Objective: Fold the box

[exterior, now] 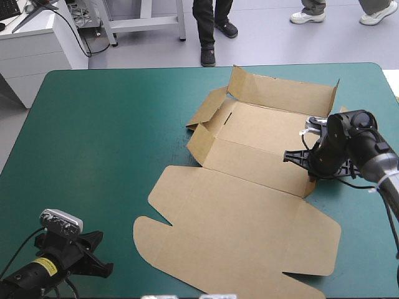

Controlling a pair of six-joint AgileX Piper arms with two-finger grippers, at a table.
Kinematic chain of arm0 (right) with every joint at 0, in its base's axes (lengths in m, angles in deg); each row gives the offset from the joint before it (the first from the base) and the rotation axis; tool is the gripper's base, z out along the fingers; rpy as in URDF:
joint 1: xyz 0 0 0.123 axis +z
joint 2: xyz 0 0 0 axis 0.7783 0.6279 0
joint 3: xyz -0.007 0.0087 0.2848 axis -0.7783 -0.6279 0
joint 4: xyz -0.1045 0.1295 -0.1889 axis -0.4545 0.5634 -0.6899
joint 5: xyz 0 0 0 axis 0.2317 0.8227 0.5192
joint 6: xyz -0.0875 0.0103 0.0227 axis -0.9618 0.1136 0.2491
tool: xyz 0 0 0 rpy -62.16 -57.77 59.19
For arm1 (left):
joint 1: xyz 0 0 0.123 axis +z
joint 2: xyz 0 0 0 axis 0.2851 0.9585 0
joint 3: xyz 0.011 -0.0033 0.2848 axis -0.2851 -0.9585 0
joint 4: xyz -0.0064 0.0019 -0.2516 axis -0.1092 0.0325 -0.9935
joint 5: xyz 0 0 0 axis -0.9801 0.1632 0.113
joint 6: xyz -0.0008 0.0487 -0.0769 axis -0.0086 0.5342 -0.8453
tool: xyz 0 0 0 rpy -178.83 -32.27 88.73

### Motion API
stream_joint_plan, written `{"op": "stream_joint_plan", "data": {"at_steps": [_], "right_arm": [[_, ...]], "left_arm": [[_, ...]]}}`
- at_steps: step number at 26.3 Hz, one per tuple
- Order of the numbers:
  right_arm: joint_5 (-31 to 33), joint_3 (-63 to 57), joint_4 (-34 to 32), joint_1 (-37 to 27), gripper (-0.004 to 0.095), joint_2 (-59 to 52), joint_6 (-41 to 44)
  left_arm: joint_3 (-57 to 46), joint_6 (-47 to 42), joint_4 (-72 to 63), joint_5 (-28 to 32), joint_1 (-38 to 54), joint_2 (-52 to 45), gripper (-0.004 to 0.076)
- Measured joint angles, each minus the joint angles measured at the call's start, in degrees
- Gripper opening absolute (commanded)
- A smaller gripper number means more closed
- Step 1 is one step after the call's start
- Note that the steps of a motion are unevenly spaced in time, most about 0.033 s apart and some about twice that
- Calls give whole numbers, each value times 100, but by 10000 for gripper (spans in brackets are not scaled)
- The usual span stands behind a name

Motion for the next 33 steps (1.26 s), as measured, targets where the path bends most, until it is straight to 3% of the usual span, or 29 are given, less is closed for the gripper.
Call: {"op": "stream_joint_plan", "data": {"at_steps": [3, 8, 14, 20, 26, 33], "right_arm": [[0, 448, -527, -59, -17, 745, -1214], [-79, 1563, -839, -64, -15, 1787, -2719], [-537, 2963, -393, 11, -15, 2649, -4216], [-961, 3669, -131, 547, -15, 3205, -6078], [-1489, 3785, -72, 1342, -19, 3397, -7017], [-1573, 3807, 201, 2092, -19, 3397, -7709]], "left_arm": [[0, 0, 0, 0, 0, 0, -8], [0, 0, 0, 0, 0, 0, -8], [0, 0, 0, 0, 0, 0, -8], [0, 0, 0, 0, 0, 0, -8], [0, 0, 0, 0, 0, 0, -8], [0, 0, 0, 0, 0, 0, -8]]}}
